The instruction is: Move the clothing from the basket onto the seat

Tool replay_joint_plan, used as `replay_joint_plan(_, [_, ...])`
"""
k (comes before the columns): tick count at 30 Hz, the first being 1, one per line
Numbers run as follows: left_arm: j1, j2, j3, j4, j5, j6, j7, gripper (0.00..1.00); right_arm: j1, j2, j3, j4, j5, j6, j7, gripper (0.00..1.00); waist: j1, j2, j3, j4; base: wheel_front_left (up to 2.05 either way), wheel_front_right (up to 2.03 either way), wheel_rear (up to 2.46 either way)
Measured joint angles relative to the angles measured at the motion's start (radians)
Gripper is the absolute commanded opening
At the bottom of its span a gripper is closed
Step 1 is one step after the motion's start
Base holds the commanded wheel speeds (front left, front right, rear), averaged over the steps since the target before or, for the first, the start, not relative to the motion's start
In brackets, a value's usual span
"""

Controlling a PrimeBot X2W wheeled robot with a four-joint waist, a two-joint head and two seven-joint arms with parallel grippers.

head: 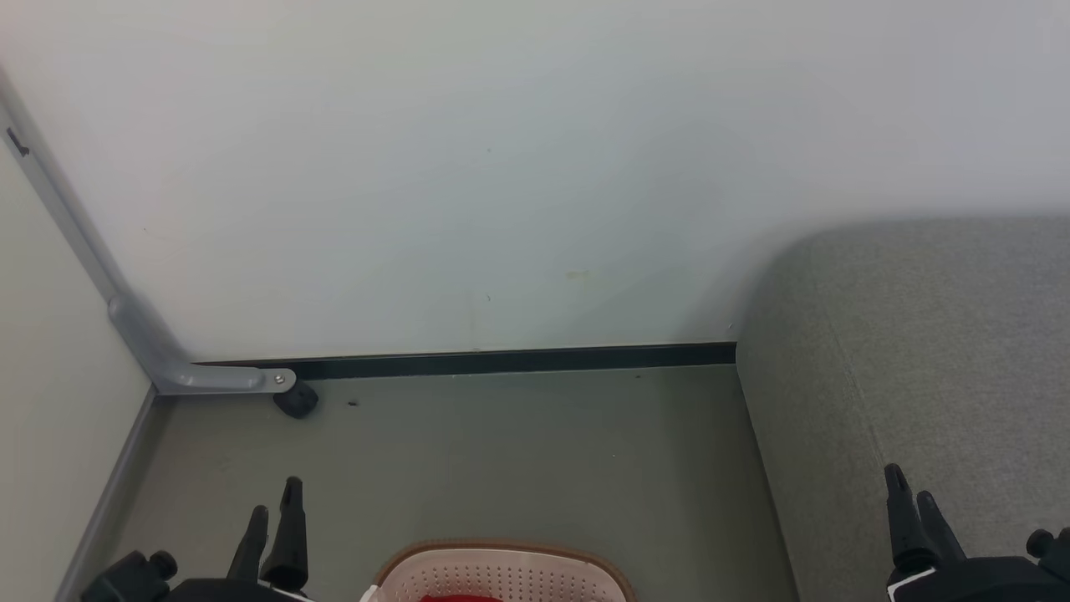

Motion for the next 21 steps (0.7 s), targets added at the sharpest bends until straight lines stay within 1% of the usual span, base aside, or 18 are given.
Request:
replay_joint_plan(10, [-0.014,0.013,-0.05,0.0,0.188,0.035,-0.031,1.0,0.0,-0.029,0.063,0.011,-0.156,-0.038,-0.035,1.0,0.0,0.0,-0.008,-0.001,0.0,0.0,0.0])
replay_joint_plan(17, [-0.014,0.021,-0.075,0.007,0.315,0.065,-0.057,1.0,0.0,-0.051,0.102,0.017,-0.258,-0.059,-0.062,1.0,0.0,0.0,-0.012,-0.003,0.0,0.0,0.0])
replay_joint_plan(19, [-0.014,0.021,-0.079,0.011,0.355,0.071,-0.064,1.0,0.0,-0.053,0.114,0.017,-0.289,-0.062,-0.07,1.0,0.0,0.0,-0.013,-0.003,0.0,0.0,0.0])
replay_joint_plan(20, [-0.014,0.021,-0.079,0.011,0.355,0.071,-0.064,1.0,0.0,-0.053,0.114,0.017,-0.289,-0.062,-0.07,1.0,0.0,0.0,-0.013,-0.003,0.0,0.0,0.0])
replay_joint_plan(21, [-0.014,0.021,-0.084,0.014,0.382,0.079,-0.066,1.0,0.0,-0.056,0.125,0.017,-0.315,-0.064,-0.074,1.0,0.0,0.0,-0.014,-0.004,0.0,0.0,0.0])
